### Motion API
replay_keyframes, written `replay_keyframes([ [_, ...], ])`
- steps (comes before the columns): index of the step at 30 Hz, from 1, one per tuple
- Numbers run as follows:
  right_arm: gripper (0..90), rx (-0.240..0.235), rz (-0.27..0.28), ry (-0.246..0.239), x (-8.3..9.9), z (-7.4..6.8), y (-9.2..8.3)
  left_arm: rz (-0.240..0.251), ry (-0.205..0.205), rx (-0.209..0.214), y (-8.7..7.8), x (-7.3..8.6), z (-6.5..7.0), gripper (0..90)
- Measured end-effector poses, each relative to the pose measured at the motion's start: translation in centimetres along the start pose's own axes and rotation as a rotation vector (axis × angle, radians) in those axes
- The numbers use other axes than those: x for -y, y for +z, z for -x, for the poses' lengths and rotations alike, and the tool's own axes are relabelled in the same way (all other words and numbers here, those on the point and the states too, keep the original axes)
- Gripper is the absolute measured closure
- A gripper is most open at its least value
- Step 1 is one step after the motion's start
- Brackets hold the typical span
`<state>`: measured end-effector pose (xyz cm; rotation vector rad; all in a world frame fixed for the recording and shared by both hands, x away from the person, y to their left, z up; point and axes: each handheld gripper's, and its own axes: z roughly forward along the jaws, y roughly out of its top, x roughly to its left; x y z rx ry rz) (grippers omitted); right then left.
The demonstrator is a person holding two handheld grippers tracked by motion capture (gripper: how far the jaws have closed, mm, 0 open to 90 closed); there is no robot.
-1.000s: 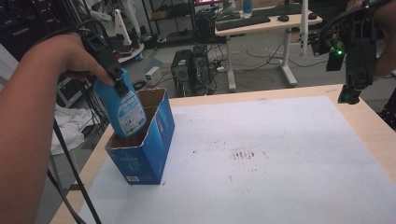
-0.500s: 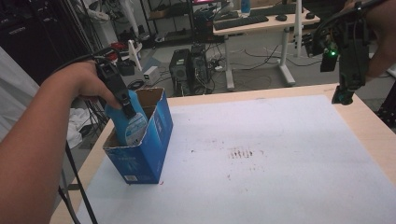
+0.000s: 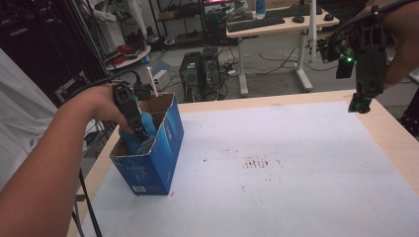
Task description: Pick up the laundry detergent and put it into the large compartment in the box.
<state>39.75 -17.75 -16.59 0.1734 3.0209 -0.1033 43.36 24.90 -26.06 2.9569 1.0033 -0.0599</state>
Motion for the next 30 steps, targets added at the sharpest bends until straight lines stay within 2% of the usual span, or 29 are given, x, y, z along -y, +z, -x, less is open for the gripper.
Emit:
replay_keyframes([
  [4, 2.6, -0.001, 0.002, -0.004, -0.2, 0.0, 0.0, -0.014, -0.003, 0.005, 1.1, -0.1, -0.1, 39.1],
  [16, 2.5, -0.002, -0.003, -0.011, -0.6, 0.0, 0.3, -0.024, 0.041, 0.018, 3.3, 0.0, -0.2, 39.0],
  [23, 2.6, -0.001, -0.001, -0.004, -0.3, -0.2, 0.2, -0.021, 0.041, 0.019, 3.4, 0.0, -0.1, 38.9],
  [28, 2.6, 0.003, 0.003, 0.003, 0.0, -0.3, 0.1, -0.044, 0.015, 0.029, 3.5, 0.2, -0.3, 38.5],
  [30, 2.6, 0.001, -0.003, 0.003, 0.0, -0.3, 0.1, -0.038, 0.015, 0.026, 3.4, 0.2, -0.3, 38.1],
])
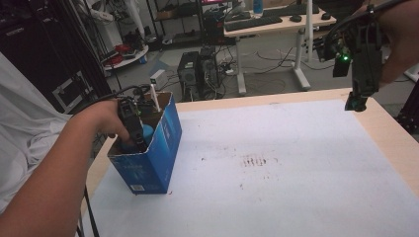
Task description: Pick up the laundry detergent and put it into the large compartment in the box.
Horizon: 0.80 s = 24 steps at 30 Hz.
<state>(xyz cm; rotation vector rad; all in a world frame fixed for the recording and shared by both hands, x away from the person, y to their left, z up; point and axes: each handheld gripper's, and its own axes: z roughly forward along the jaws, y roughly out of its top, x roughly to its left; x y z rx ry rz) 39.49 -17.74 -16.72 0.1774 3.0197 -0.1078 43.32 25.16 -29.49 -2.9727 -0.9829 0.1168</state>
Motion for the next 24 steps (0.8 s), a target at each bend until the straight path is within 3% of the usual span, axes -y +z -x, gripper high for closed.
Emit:
replay_keyframes([
  [4, 2.6, -0.002, 0.003, -0.005, -0.1, 0.0, 0.2, 0.011, -0.004, -0.017, -0.3, 0.2, 0.0, 34.3],
  [15, 2.6, -0.004, 0.002, -0.012, -0.5, 0.1, 0.3, 0.036, -0.018, -0.013, -1.4, 0.8, 0.0, 29.1],
  [24, 2.6, -0.008, 0.001, -0.011, -0.6, 0.0, 0.3, 0.049, -0.034, -0.025, -3.3, 1.1, 0.4, 24.6],
])
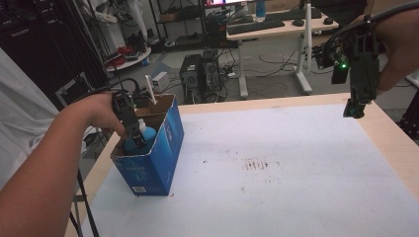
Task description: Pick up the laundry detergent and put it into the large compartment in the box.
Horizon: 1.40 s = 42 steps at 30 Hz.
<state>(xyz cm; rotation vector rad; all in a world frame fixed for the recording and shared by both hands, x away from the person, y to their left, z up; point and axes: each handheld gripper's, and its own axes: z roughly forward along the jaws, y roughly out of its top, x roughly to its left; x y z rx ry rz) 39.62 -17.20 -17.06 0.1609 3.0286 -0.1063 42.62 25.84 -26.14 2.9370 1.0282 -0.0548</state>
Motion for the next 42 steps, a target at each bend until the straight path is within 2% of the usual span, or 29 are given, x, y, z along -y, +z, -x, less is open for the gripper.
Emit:
replay_keyframes([
  [5, 2.6, -0.002, 0.001, 0.002, 0.0, 0.0, 0.0, 0.0, -0.005, -0.011, -1.0, 0.1, 0.3, 19.8],
  [9, 2.6, -0.001, 0.001, 0.001, 0.0, 0.0, 0.0, 0.005, 0.006, -0.028, -1.9, 0.0, 0.8, 15.9],
  [13, 2.6, 0.0, -0.001, 0.001, 0.0, 0.0, 0.1, 0.007, 0.024, -0.025, -2.9, -0.1, 1.2, 12.4],
  [14, 2.6, 0.0, -0.001, -0.002, 0.0, 0.0, 0.1, 0.006, 0.043, -0.027, -3.5, -0.2, 1.7, 12.4],
  [17, 2.6, -0.003, 0.001, 0.001, 0.1, 0.0, 0.1, 0.014, 0.067, -0.034, -4.4, -0.4, 2.3, 6.3],
  [24, 2.6, -0.01, 0.001, 0.002, 0.2, 0.2, 0.2, 0.016, 0.113, -0.031, -6.1, -1.3, 3.8, 1.8],
  [31, 2.6, -0.015, 0.002, -0.001, 0.0, 0.2, 0.4, 0.012, 0.225, -0.013, -6.8, -3.2, 5.8, 1.8],
  [34, 2.6, -0.019, 0.005, 0.0, -0.1, 0.2, 0.5, 0.018, 0.278, 0.011, -6.9, -4.3, 6.9, 1.8],
  [39, 2.6, -0.02, 0.005, -0.006, -0.3, 0.4, 0.6, 0.016, 0.373, 0.002, -6.7, -6.1, 9.0, 1.8],
  [41, 2.6, -0.021, 0.004, -0.004, -0.4, 0.4, 0.6, 0.02, 0.388, 0.004, -6.6, -6.5, 9.4, 1.8],
  [42, 2.6, -0.02, 0.001, -0.013, -0.4, 0.5, 0.6, 0.018, 0.431, 0.009, -6.2, -7.2, 10.2, 1.8],
])
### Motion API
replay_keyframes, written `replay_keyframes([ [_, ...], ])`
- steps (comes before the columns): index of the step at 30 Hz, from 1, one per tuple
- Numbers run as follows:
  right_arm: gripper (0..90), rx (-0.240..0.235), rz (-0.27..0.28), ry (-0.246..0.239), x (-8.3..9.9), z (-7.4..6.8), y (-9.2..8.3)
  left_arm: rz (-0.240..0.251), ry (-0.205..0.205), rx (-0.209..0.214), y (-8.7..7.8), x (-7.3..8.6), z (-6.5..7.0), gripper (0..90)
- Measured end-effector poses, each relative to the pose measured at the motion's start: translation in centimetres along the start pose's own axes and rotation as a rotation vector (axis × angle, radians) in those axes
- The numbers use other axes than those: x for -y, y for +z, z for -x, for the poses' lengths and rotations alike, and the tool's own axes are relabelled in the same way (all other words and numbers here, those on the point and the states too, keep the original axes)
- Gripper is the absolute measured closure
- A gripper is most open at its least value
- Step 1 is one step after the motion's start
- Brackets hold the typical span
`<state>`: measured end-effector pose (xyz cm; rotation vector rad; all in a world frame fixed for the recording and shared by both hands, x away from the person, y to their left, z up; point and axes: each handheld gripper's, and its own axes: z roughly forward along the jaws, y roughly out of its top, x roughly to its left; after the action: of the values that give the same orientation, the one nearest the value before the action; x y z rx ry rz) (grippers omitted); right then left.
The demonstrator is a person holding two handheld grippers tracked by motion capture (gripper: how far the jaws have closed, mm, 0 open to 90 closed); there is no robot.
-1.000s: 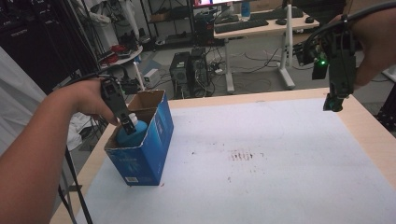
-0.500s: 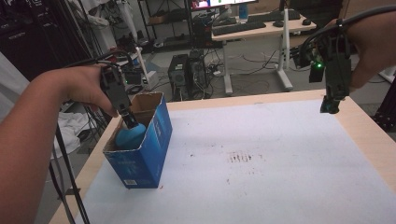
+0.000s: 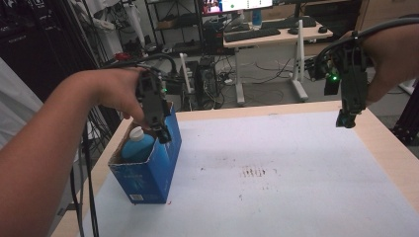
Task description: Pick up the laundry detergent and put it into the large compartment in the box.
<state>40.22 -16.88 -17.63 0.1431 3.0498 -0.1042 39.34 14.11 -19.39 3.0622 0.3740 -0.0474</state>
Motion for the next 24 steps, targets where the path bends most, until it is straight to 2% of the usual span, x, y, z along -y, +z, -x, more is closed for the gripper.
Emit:
replay_keyframes([
  [1, 2.6, 0.0, 0.0, 0.0, 0.0, 0.0, 0.0, 0.0, 0.0, 0.0, 0.0, 0.0, 0.0, 1.8],
  [2, 2.6, -0.003, 0.001, 0.002, -0.1, 0.0, 0.1, -0.011, 0.025, 0.004, 0.5, -0.8, 0.2, 1.8],
  [4, 2.6, -0.004, -0.001, 0.004, -0.3, 0.1, 0.1, -0.012, 0.047, 0.01, 1.0, -1.5, 0.3, 1.8],
  [6, 2.6, -0.005, 0.0, 0.004, -0.3, 0.1, 0.1, -0.011, 0.055, 0.016, 1.4, -1.8, 0.4, 1.8],
  [7, 2.6, -0.005, -0.002, 0.002, -0.5, 0.0, 0.1, -0.017, 0.074, 0.031, 2.6, -2.5, 0.4, 1.8],
  [12, 2.6, -0.007, 0.002, -0.004, -0.6, 0.0, 0.1, -0.04, 0.074, 0.039, 4.1, -3.0, 0.3, 1.8],
  [15, 2.6, -0.004, 0.001, -0.002, -0.6, 0.0, 0.1, -0.049, 0.093, 0.046, 4.9, -3.1, 0.4, 1.8],
  [24, 2.6, -0.01, -0.01, -0.009, -1.2, -0.1, 0.3, -0.048, 0.085, 0.057, 5.4, -3.3, 0.2, 1.8],
])
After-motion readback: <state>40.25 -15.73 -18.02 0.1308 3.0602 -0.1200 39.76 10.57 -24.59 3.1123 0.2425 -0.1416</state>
